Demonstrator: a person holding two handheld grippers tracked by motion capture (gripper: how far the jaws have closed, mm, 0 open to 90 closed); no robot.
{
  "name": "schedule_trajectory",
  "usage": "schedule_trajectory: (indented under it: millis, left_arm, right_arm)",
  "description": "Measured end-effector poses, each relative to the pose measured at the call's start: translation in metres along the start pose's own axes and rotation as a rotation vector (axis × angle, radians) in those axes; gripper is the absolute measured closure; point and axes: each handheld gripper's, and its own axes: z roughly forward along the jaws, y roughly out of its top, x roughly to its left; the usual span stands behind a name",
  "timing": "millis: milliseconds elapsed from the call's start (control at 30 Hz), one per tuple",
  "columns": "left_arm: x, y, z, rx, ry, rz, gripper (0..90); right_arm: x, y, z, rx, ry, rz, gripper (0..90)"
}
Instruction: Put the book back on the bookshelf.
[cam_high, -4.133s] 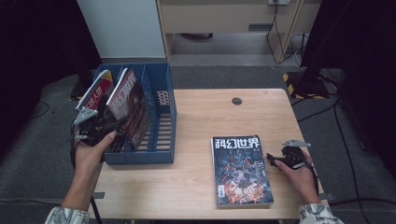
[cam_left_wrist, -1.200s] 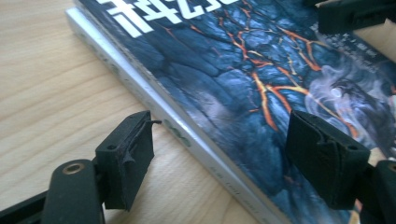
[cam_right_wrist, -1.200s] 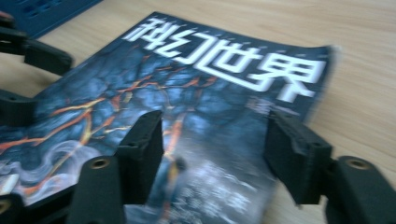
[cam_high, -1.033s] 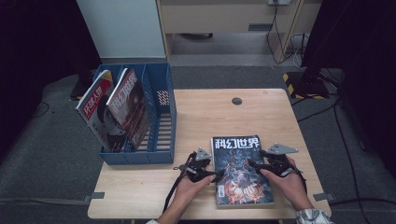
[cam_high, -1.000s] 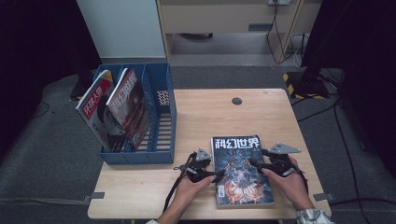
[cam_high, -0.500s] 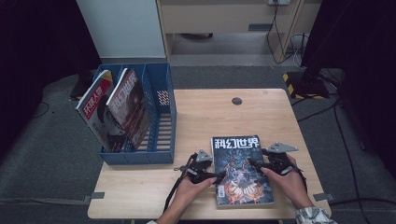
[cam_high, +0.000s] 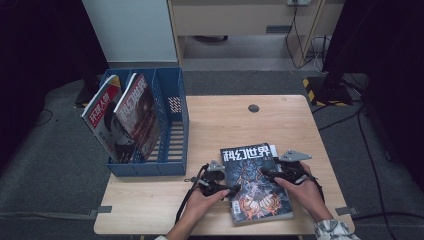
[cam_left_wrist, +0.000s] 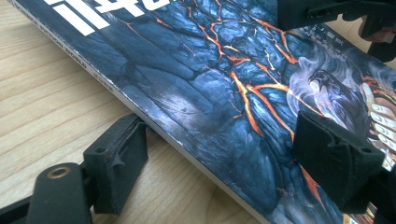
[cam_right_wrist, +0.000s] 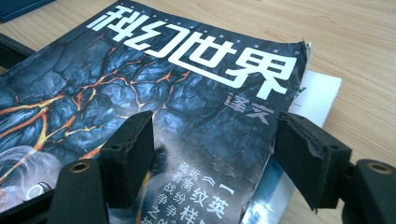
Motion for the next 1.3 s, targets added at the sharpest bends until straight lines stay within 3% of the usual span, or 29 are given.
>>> schedule_trajectory:
  millis: [167, 267, 400, 567, 700, 800, 900, 967, 1200, 1300]
  left_arm:
    - [-0.001, 0.0, -0.003, 0.025, -0.01, -0.013, 19.5]
    - [-0.004, -0.002, -0.006, 0.038, -0.039, -0.031, 24.6]
    - [-0.005, -0.003, -0.007, 0.044, -0.04, -0.032, 24.6]
    - [-0.001, -0.001, -0.006, 0.043, -0.046, -0.032, 24.9]
    - [0.002, 0.0, -0.009, 0.021, 0.021, -0.019, 20.6]
    - [0.008, 0.003, -0.013, 0.004, 0.069, -0.013, 22.2]
    - [0.015, 0.01, -0.011, -0.025, 0.086, -0.023, 21.1]
    - [0.018, 0.016, -0.009, -0.03, 0.108, -0.007, 19.9]
    - [0.039, 0.027, 0.002, -0.035, 0.12, -0.019, 18.4]
    - [0.046, 0.032, 0.006, -0.041, 0.113, -0.054, 18.1]
  right_arm:
    - [0.001, 0.001, 0.001, -0.002, 0.016, -0.006, 31.7]
    - [0.003, 0.001, 0.0, 0.005, 0.032, -0.015, 33.3]
    - [0.004, 0.001, 0.0, 0.004, 0.034, -0.026, 33.6]
    - [0.004, 0.002, 0.001, 0.021, 0.03, -0.001, 31.1]
    - [0.003, 0.003, 0.001, 0.028, 0.026, 0.004, 27.8]
    - [0.003, 0.003, 0.001, 0.029, 0.022, 0.004, 26.8]
    - [0.003, 0.004, 0.002, 0.032, 0.014, -0.01, 26.3]
    - [0.002, 0.007, 0.004, 0.032, 0.01, -0.014, 26.5]
    - [0.0, 0.014, 0.016, 0.029, 0.014, -0.009, 25.0]
    - [0.0, 0.016, 0.018, 0.038, 0.019, 0.004, 23.3]
